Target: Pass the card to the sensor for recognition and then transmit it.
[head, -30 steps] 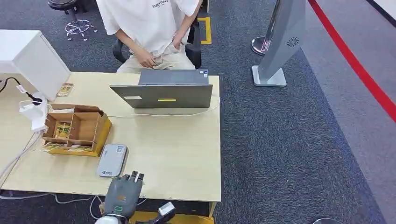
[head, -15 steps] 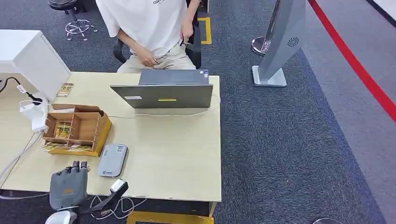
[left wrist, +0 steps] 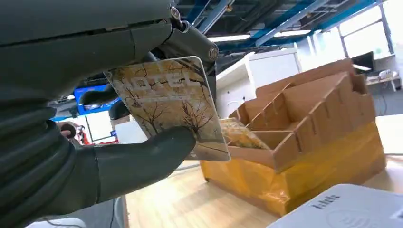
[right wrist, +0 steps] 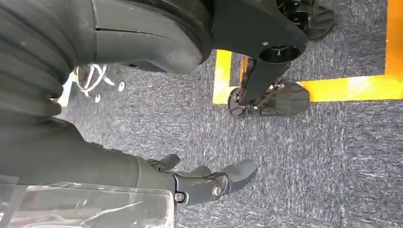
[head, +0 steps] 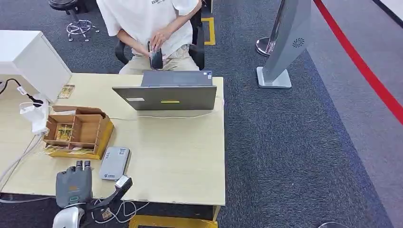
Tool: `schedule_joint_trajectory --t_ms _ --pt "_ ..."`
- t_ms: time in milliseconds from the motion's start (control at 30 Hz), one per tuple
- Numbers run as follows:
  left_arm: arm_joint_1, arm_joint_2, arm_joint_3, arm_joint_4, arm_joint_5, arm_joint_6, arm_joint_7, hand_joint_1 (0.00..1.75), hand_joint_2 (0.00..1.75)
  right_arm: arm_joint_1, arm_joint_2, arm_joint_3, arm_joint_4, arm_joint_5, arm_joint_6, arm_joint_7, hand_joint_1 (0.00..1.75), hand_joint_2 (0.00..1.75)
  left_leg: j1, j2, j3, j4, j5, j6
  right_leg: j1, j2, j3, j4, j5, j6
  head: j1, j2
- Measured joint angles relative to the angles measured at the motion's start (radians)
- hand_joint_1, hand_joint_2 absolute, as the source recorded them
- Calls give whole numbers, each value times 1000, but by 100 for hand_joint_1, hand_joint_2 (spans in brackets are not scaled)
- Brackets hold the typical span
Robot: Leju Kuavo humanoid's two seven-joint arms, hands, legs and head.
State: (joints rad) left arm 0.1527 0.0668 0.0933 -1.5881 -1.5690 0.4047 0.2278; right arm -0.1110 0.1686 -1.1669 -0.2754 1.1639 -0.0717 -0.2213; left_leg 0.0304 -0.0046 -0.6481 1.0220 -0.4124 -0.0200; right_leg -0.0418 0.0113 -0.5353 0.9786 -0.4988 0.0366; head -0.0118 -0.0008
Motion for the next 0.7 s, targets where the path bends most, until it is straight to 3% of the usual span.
schedule_joint_trajectory --t_ms 100,267,500,700 --pt "-44 35 -82 13 0 -13 58 175 175 0 0 3 0 13 2 0 0 175 0 0 0 0 0 0 0 0 0 0 0 0 0 0" --pt "-129 63 -182 48 0 -47 94 175 175 -1 0 17 0 28 2 0 0 175 0 0 0 0 1 0 0 0 1 0 1 0 0 0" --pt "-219 74 -264 116 0 -113 145 175 175 -5 0 26 0 35 3 12 0 175 0 0 0 0 1 1 0 0 1 0 1 0 0 0" --pt "-255 73 -288 163 0 -188 185 175 175 -5 0 26 0 32 2 15 0 175 0 0 0 0 1 1 0 0 1 0 1 0 0 0"
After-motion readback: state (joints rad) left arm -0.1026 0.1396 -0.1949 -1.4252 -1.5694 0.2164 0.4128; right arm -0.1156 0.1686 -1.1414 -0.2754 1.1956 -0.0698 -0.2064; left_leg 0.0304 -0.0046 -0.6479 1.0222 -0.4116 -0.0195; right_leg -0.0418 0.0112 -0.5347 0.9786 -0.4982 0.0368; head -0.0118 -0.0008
